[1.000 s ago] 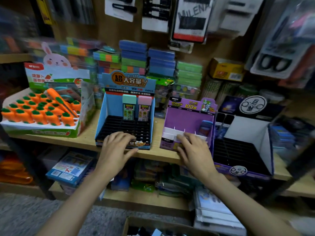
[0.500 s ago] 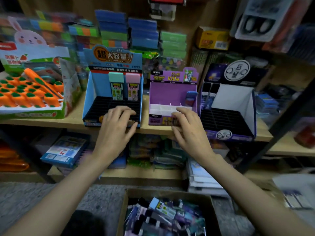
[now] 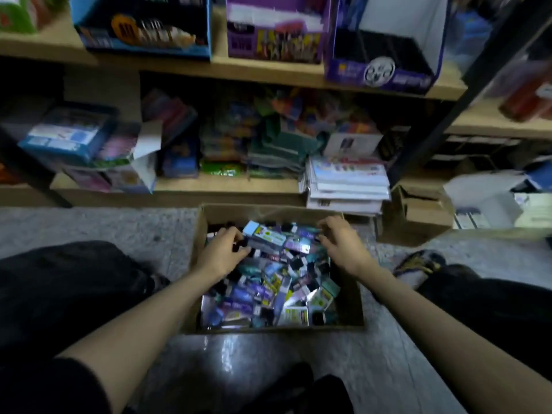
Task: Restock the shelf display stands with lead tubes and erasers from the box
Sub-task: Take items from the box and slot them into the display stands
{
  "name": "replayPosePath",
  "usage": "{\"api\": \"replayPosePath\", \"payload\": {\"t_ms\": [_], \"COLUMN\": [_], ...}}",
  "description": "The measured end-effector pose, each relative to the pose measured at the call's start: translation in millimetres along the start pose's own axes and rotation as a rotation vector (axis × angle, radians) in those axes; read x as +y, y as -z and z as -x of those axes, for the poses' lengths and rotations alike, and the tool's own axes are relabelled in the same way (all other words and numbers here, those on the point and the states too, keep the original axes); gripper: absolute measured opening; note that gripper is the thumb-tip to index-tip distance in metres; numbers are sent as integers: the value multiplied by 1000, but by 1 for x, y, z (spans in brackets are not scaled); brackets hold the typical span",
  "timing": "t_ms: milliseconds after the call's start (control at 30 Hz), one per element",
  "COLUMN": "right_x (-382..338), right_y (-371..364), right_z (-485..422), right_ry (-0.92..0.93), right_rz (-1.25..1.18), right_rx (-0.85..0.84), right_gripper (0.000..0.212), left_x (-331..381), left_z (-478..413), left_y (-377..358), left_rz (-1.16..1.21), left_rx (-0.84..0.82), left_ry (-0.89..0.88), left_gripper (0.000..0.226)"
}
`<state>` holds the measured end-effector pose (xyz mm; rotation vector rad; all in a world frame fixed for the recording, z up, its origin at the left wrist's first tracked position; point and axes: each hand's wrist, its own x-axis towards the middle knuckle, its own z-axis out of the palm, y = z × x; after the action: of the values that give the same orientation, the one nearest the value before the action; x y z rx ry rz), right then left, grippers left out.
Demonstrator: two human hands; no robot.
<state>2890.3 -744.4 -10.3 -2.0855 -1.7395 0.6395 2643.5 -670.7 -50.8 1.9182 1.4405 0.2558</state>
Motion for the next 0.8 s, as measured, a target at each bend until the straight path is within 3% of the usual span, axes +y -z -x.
{"api": "replayPosePath", "payload": {"t_ms": [133, 333, 533, 633, 733, 800], "right_x": [32, 48, 62, 69, 83, 85], "right_y": [-60, -106, -85, -78, -72, -76], "right_z": [26, 55, 51, 46, 46, 47], "right_ry": [-333, -331, -245, -365, -304, -158], "right_rz": [-164, -201, -269, -446, -309, -152], "right_rx": [-198, -635, -817, -713, -738, -797], "right_gripper": [17, 36, 54, 41, 50, 57], "left_x": [-42, -67, -68, -63, -62, -62], "left_z": [23, 38, 33, 32, 34, 37], "left_y": [-42, -66, -67, -71, -77, -82], "left_rz": [25, -117, -477, -534, -522, -516], "left_rx": [-161, -238, -310, -303, -323, -344], "left_ry": [105, 98, -47, -54, -27, -29], "left_gripper": [32, 64, 71, 61, 46, 47]}}
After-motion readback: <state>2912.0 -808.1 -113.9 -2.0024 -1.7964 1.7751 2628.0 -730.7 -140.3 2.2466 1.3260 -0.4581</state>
